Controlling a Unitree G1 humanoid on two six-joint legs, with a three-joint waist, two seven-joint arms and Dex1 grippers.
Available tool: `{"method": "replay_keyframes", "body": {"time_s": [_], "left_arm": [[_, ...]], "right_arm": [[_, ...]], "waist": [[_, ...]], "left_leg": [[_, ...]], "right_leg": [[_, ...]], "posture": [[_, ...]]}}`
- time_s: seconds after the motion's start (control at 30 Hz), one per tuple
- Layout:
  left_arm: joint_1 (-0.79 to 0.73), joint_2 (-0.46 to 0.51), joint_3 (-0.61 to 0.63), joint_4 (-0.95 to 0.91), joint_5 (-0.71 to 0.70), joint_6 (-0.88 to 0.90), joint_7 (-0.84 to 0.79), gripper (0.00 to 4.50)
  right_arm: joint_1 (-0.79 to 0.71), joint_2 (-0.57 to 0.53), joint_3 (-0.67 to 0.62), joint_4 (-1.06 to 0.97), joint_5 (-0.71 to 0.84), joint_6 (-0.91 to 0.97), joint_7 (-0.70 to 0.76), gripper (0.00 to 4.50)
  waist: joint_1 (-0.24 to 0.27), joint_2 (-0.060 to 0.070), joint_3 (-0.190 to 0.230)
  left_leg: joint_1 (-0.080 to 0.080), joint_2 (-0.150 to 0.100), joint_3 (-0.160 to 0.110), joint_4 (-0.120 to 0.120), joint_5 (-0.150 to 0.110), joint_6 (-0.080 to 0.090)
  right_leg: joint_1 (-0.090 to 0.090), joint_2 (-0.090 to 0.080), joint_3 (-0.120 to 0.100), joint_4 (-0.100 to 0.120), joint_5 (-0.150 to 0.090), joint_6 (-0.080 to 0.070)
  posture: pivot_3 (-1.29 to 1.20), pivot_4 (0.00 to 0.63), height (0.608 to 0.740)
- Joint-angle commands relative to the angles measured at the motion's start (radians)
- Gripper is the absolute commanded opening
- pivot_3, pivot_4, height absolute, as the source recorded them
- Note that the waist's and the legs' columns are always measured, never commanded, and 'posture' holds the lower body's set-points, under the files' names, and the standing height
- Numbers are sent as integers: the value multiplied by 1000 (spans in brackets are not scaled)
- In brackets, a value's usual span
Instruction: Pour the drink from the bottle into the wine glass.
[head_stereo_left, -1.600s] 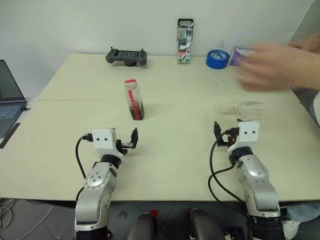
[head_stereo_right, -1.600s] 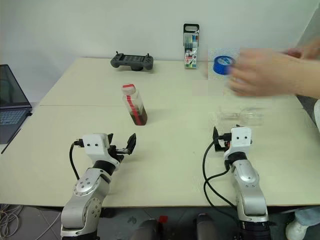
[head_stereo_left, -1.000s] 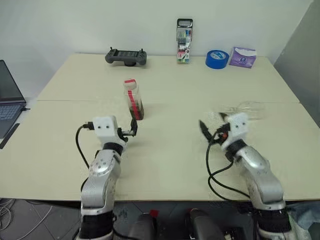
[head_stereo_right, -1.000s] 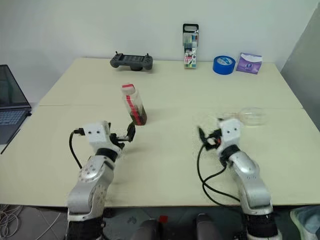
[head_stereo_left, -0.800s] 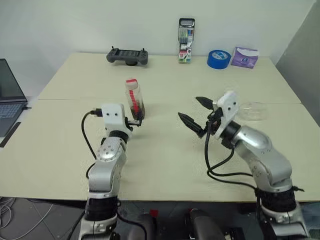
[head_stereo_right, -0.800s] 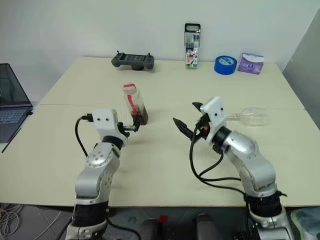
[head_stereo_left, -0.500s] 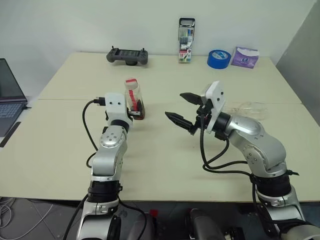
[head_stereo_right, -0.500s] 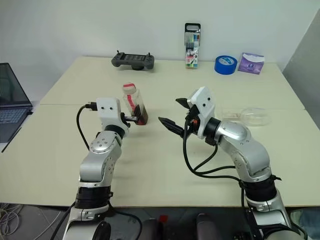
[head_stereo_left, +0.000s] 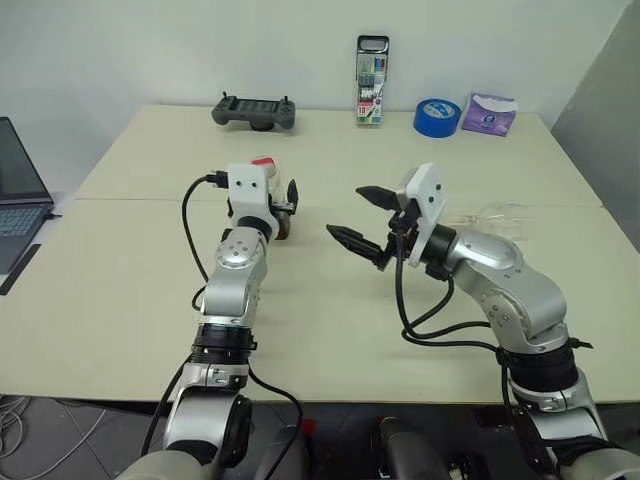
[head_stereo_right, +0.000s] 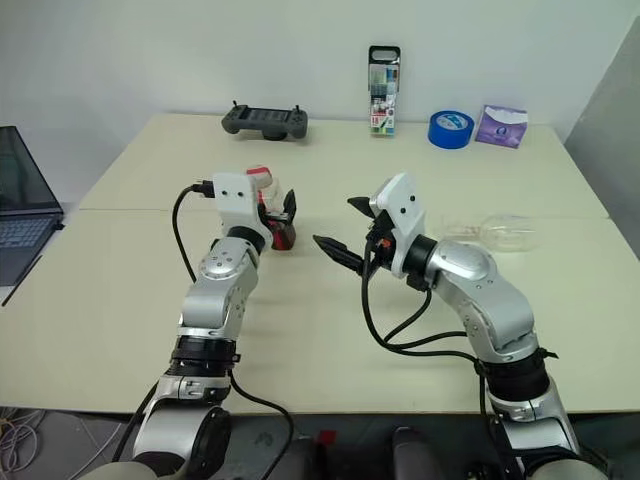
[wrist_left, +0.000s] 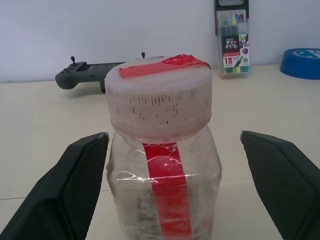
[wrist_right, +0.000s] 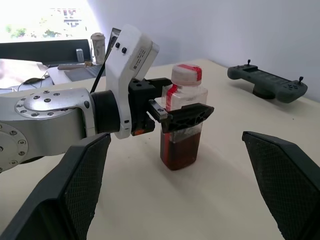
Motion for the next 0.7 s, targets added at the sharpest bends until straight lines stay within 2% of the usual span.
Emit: {"method": "replay_keyframes", "body": {"time_s": [0.03,0.43,0.57,0.7], "left_arm": [[-31,0,-1,-2,11,-43,2,4488],[-76,-2,9,88,18,-109,9,4488],[-74,-6,14,99,16,-113,17,3664],[-69,-5,12,107,17,-127,20,2447]], "right_arm": [[5,-5,-10,-55,-2,-2,-13,4500],[52,-30,-1,-88,0,19,-20,4500],[55,-31,2,-94,2,23,-23,4500],[53,-31,1,-98,2,26,-25,4500]], "waist": [[0,0,0],[0,0,0],[0,0,0],[0,0,0]], "left_leg": [[0,0,0,0,0,0],[0,0,0,0,0,0],[0,0,0,0,0,0],[0,0,0,0,0,0]], "right_leg": [[0,0,0,0,0,0],[0,0,0,0,0,0],[0,0,0,0,0,0],[0,0,0,0,0,0]], "posture": [[0,150,740],[0,150,740],[0,150,740],[0,150,740]]}}
